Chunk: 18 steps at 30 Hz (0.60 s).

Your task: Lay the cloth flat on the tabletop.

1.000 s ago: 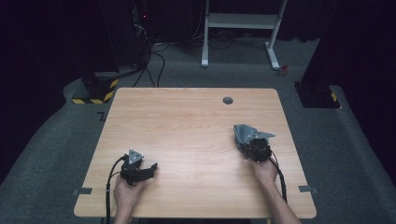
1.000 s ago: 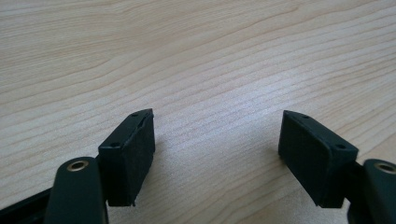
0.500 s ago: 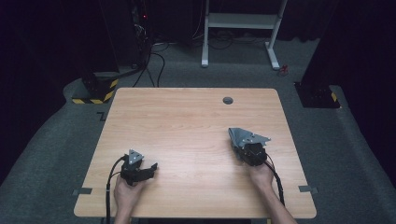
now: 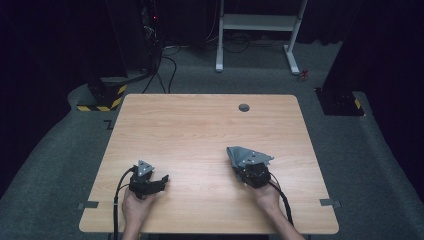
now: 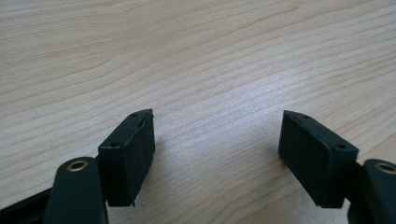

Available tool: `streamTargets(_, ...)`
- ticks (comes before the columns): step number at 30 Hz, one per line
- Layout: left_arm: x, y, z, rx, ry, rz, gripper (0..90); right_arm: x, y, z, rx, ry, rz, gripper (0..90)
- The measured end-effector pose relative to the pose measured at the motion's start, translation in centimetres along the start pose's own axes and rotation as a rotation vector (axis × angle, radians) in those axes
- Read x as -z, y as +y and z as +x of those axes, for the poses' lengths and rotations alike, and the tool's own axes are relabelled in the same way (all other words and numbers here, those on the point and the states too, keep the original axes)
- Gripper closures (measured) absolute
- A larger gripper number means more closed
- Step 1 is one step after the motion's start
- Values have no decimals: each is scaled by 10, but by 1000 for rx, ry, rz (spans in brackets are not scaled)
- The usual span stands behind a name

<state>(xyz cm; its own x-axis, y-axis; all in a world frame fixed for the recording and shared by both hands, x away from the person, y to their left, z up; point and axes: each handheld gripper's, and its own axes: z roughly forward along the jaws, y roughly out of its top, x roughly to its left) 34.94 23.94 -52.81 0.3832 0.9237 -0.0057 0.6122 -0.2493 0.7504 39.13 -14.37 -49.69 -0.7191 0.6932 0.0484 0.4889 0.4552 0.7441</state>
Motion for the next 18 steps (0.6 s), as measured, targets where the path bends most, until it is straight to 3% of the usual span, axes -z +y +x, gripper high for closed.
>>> streamTargets(14,0,0,-1,-10,3,1,275,-13,-2,45,51,113,10,867)
streamTargets(17,0,0,-1,-7,2,1,279,-16,-3,48,54,122,17,852)
streamTargets(18,0,0,-1,-5,6,-2,281,-18,-5,47,29,144,32,796)
